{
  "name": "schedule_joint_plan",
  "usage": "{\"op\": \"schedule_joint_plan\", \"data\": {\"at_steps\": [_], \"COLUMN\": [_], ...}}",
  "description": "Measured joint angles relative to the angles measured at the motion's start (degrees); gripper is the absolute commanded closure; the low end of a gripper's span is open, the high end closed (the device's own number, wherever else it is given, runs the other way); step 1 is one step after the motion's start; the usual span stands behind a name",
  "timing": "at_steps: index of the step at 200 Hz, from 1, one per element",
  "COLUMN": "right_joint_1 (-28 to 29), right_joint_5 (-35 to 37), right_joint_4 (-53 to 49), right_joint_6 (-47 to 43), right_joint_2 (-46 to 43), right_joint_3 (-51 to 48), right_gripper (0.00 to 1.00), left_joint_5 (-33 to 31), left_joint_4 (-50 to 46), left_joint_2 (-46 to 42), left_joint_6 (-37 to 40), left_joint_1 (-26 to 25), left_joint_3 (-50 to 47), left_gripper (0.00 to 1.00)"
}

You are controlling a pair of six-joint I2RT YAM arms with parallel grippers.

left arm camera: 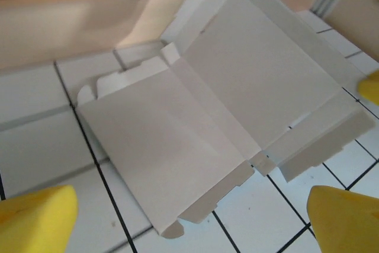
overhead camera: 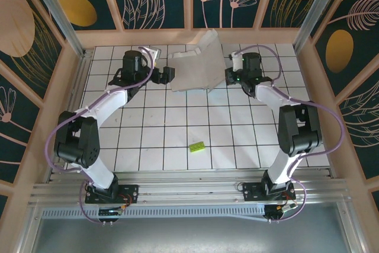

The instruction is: Fold the paper box

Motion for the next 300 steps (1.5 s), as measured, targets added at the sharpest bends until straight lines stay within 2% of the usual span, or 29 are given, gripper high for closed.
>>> {"op": "schedule_joint_plan", "data": {"at_steps": [23, 52, 92, 148, 186, 252, 281, 300], "right_joint_1": [3.1, 7.2, 8.6, 8.5, 8.5, 8.5, 8.5, 8.5], "right_joint_5": [-0.9, 1.8, 2.1, -0.6, -2.5, -4.5, -4.7, -5.3], "right_joint_4": [-2.1, -3.4, -3.4, -0.7, -0.3, 2.3, 2.9, 3.1], "right_joint_6": [-14.1, -29.2, -39.6, -43.5, -44.0, -41.7, -40.6, -39.8], "right_joint_2": [-0.1, -0.6, -3.9, -8.3, -8.2, -6.0, -5.1, -4.6], "right_joint_3": [2.4, 3.5, 3.8, 4.9, 5.7, 5.7, 5.7, 5.7], "right_gripper": [1.0, 1.0, 1.0, 1.0, 1.0, 1.0, 1.0, 1.0], "left_joint_5": [1.9, 1.6, 1.3, 2.9, 4.1, 10.5, 9.8, 8.2], "left_joint_4": [3.0, 5.2, 5.0, 1.1, 0.8, -6.1, -7.0, -6.8], "left_joint_2": [-3.6, -7.1, -7.3, -7.5, -7.4, -3.1, -2.1, -1.5], "left_joint_6": [10.2, 22.0, 32.3, 40.2, 42.4, 44.8, 44.8, 44.4], "left_joint_1": [0.0, 0.0, 0.0, 0.0, 0.0, 0.0, 0.0, 0.0], "left_joint_3": [-2.4, -4.7, -4.6, 1.9, 5.2, 8.0, 6.9, 6.2], "left_gripper": [0.01, 0.01, 0.01, 0.01, 0.01, 0.01, 0.07, 0.18]}}
